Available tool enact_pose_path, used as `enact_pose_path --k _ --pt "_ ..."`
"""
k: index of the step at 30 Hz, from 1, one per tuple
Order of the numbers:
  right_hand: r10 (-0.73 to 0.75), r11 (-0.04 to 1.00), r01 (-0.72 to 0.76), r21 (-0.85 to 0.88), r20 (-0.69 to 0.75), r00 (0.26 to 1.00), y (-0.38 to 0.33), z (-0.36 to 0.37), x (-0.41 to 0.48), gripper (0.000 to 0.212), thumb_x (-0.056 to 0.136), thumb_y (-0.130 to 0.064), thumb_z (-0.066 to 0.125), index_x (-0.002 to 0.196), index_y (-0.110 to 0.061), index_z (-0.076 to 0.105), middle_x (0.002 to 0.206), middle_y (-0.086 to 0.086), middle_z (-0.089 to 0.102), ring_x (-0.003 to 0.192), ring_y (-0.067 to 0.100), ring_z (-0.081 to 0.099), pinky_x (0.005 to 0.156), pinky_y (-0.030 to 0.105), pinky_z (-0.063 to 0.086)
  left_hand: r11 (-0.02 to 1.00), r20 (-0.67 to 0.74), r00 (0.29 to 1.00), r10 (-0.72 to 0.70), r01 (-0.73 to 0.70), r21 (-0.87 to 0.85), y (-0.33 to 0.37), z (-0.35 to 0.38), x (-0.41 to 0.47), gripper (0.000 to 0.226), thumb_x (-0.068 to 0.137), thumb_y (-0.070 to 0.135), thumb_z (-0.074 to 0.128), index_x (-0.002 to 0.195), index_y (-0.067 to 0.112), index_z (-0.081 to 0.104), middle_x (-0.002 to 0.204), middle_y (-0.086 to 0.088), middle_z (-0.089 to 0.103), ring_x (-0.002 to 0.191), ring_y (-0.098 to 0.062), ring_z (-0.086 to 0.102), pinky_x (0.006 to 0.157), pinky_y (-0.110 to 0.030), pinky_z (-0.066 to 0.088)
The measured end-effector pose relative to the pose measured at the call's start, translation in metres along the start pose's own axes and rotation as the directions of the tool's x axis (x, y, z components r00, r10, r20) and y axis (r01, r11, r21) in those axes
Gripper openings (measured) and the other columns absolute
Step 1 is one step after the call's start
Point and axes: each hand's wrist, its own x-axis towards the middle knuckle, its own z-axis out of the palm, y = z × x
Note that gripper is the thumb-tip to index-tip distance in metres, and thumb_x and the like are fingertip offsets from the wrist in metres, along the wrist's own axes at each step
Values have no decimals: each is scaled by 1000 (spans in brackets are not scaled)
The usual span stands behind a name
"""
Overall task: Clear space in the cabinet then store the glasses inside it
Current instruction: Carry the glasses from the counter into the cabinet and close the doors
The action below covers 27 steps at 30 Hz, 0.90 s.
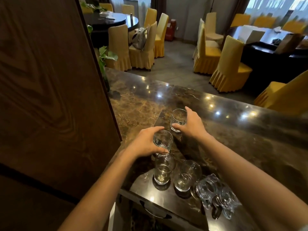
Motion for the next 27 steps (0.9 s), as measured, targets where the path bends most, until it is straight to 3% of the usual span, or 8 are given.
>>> enact_pose_path --k 5,13,23,27 --pt "28 1000 -28 -8 -18 999 4 4 9 96 84 -43 79 157 -8 28 152 16 46 139 33 45 111 41 40 1000 -11 1000 -27 27 16 5 -1 3 103 65 51 90 152 24 43 150 3 53 137 -15 48 113 -34 39" --pt "48 999 -48 -7 -104 993 28 -21 -6 99 78 -51 81 154 -7 35 145 14 54 134 32 51 105 40 45 997 -67 998 2 3 73 29 -1 16 103 65 48 91 152 23 42 151 0 51 139 -18 48 114 -37 40" --pt "130 989 -144 -29 -283 950 101 -118 -96 92 74 -61 78 146 -13 46 133 18 55 125 33 52 101 42 47 934 21 958 287 -285 216 152 15 39 100 70 47 87 153 19 39 150 -4 52 135 -21 50 101 -23 34" --pt "192 978 -210 -13 -351 916 138 -153 -148 89 68 -64 81 139 -16 55 128 13 57 117 28 57 97 38 49 894 106 912 397 -410 178 208 42 31 99 74 46 85 155 19 36 145 -3 52 130 -20 52 109 -33 45"
